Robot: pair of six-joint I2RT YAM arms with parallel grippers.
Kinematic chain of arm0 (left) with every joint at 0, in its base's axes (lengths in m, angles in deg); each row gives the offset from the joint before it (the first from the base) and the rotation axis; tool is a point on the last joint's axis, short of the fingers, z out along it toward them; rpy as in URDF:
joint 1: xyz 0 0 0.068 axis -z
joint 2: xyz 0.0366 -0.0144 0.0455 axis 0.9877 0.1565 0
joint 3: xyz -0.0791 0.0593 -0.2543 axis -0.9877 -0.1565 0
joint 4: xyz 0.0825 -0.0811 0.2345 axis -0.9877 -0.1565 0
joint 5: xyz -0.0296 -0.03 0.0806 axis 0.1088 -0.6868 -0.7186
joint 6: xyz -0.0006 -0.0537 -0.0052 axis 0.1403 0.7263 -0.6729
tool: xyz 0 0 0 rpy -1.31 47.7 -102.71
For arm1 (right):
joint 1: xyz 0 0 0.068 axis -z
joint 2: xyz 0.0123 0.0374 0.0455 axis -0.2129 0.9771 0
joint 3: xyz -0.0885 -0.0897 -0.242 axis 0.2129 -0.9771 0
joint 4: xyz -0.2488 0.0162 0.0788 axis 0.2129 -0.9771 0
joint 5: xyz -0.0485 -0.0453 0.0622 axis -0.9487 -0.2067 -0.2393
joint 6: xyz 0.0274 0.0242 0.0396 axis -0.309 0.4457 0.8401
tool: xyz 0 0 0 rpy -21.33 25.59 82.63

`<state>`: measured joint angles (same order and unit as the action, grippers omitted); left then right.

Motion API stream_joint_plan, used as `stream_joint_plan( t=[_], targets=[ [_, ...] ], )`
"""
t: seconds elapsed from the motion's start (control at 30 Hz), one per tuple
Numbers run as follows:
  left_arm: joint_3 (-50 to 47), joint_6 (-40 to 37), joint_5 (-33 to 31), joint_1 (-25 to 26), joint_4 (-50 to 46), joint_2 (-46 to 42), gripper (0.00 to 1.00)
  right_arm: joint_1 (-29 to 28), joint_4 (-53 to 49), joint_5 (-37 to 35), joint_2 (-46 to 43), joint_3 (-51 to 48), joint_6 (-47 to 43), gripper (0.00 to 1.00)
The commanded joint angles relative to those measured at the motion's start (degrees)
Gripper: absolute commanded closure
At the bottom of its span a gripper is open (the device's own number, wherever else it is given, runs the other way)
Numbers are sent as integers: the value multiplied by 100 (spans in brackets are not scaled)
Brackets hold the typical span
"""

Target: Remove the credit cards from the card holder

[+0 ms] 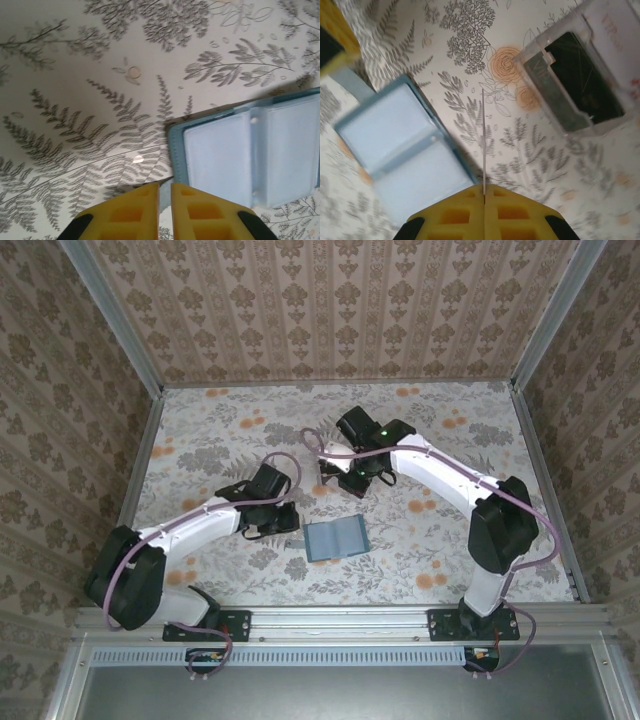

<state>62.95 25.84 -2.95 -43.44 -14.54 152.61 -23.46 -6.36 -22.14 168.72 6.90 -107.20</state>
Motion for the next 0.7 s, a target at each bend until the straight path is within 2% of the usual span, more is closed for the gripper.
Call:
stream_joint_plan(
  t=[0.0,0.27,0.67],
  targets=[
    [-232,90,-50,-112,35,-312,82,-45,-369,-563,201,284,-2026,100],
    [-554,191,-6,-385,83,-686,79,2,-623,-1220,1016,1281,-3243,100],
    [-630,196,-3,-591,-52,-725,79,177,-1408,-1265,2518,3467,-3771,100]
  ],
)
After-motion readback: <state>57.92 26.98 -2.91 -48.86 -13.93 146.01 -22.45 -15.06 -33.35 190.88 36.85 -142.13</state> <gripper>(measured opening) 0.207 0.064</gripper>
